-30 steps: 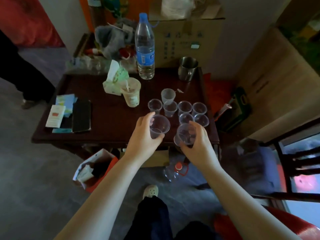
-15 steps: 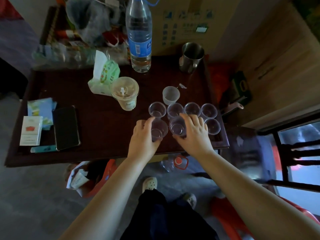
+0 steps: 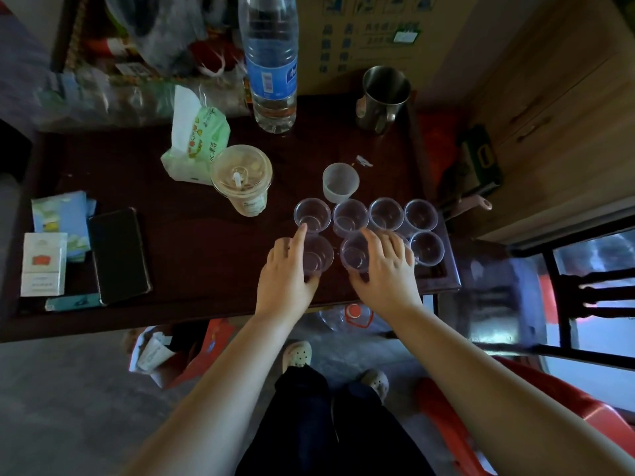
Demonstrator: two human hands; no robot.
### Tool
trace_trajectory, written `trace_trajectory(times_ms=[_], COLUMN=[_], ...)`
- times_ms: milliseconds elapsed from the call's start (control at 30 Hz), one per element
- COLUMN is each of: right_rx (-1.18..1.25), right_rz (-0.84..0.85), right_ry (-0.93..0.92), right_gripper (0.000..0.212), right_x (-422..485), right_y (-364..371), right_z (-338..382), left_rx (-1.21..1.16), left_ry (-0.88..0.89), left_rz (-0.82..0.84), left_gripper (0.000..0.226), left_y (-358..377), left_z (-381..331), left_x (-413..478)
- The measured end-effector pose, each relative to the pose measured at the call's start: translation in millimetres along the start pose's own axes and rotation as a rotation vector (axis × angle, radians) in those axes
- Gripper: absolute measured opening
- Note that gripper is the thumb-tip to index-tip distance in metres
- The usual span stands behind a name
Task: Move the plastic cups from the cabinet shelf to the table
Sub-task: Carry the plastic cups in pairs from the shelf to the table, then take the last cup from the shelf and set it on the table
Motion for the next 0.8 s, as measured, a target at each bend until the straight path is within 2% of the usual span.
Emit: trace_trajectory(times_ms=[800], right_rx=[-0.051], right_rz=[0.030], right_ry=[0.048], right_gripper=[0.073], right_x=[4], right_y=[17], right_z=[-8], left_rx=[-0.021], left_ry=[-0.002], left_rz=[0.041], left_gripper=[0.079], left_y=[23], left_z=[-3], left_x=[7])
Point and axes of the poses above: each hand's wrist, its own x-axis towards the middle knuckle, its own y-axis out of the palm, z = x × y, the point moved 9 cm from there along x, towards the middle knuckle, and after that the axes turned 8 degrees about -y, right-handed, at the moved point
